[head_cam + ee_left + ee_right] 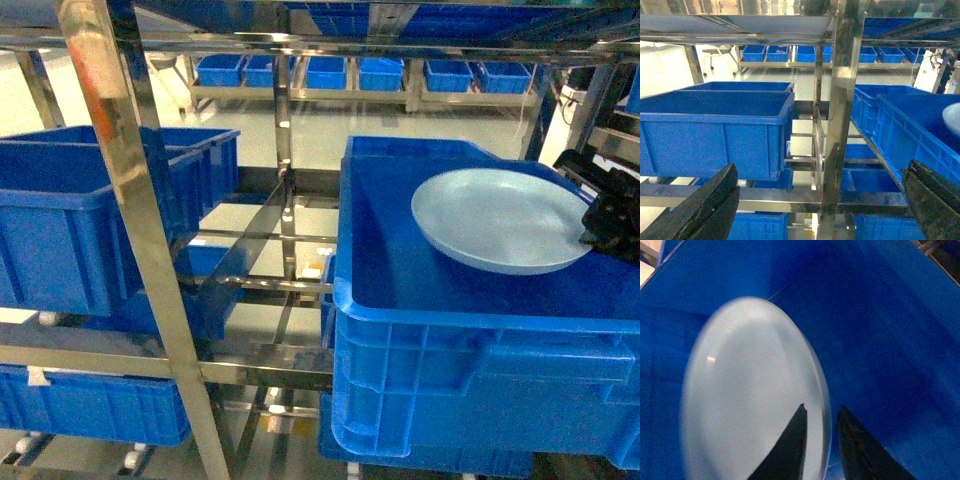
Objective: Place blue tray on left shelf second layer neatly
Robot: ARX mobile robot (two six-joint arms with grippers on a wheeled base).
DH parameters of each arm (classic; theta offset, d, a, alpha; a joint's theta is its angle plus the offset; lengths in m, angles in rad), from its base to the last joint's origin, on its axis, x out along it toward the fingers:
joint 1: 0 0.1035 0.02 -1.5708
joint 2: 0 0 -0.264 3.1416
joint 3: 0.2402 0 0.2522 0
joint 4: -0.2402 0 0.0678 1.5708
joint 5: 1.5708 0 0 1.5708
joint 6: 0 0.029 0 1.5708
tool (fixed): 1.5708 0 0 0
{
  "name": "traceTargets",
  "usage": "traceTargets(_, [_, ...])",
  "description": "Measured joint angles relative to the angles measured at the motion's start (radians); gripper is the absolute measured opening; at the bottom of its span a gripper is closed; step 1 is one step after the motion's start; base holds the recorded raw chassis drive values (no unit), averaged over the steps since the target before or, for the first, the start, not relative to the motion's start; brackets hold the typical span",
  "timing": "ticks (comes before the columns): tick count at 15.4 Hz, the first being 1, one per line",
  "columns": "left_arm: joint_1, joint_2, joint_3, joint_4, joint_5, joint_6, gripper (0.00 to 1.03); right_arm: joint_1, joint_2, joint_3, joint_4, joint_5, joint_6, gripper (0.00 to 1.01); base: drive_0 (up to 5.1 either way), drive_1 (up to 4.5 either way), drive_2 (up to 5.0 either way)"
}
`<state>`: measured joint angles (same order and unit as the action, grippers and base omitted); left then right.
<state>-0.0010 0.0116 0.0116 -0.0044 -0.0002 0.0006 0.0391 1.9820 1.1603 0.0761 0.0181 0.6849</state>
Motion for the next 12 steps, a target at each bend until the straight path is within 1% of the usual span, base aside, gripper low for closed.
traceTargets(1, [0.0, 0.0, 0.0, 0.0, 0.0, 0.0, 0.98, 0.0, 0.0, -0.004, 0.016, -0.018, 0.001, 0.25, 0.0, 0.0, 0.0])
traceTargets(2, [0.0, 0.0, 0.0, 0.0, 0.0, 0.0, 0.98, 0.003, -0.002, -0.006, 0.029, -0.051, 0.003, 0.38, 0.0, 0.0, 0.0])
traceTargets(3, [0.0, 0.0, 0.0, 0.0, 0.0, 0.0, 0.98, 0.007, -0.022, -0.025, 0.031, -0.06, 0.004, 0.51, 0.0, 0.0, 0.0])
traceTargets(4, [0.0, 0.0, 0.0, 0.0, 0.0, 0.0, 0.98, 0.007, -0.066, -0.063, 0.034, -0.086, 0.004, 0.63, 0.0, 0.0, 0.0])
traceTargets(5, [0.0, 0.0, 0.0, 0.0, 0.0, 0.0, 0.98, 0.006, -0.15, -0.127, 0.035, -0.128, 0.003, 0.77, 0.0, 0.0, 0.0])
traceTargets(6, [0.0, 0.0, 0.0, 0.0, 0.0, 0.0, 0.98, 0.007, -0.269, -0.209, 0.046, -0.155, -0.014, 0.91, 0.0, 0.0, 0.0])
traceTargets(7, [0.0, 0.0, 0.0, 0.0, 0.0, 0.0, 0.98, 0.007, -0.404, -0.296, 0.06, -0.164, -0.065, 1.0, 0.0, 0.0, 0.0])
traceTargets(8, [0.0, 0.0, 0.0, 0.0, 0.0, 0.0, 0.98, 0.01, -0.572, -0.404, 0.05, -0.161, -0.156, 0.97, 0.0, 0.0, 0.0])
traceTargets(9, [0.0, 0.0, 0.0, 0.0, 0.0, 0.0, 0.98, 0.016, -0.759, -0.52, -0.024, -0.141, -0.272, 0.98, 0.0, 0.0, 0.0])
traceTargets(10, [0.0, 0.0, 0.0, 0.0, 0.0, 0.0, 0.98, 0.016, -0.943, -0.633, -0.158, -0.102, -0.399, 0.98, 0.0, 0.0, 0.0])
traceTargets(11, [0.0, 0.0, 0.0, 0.0, 0.0, 0.0, 0.98, -0.04, -1.129, -0.737, -0.304, -0.104, -0.51, 0.98, 0.0, 0.0, 0.0])
traceTargets(12, [0.0, 0.0, 0.0, 0.0, 0.0, 0.0, 0.98, -0.079, -1.31, -0.8, -0.4, -0.114, -0.608, 0.98, 0.0, 0.0, 0.0])
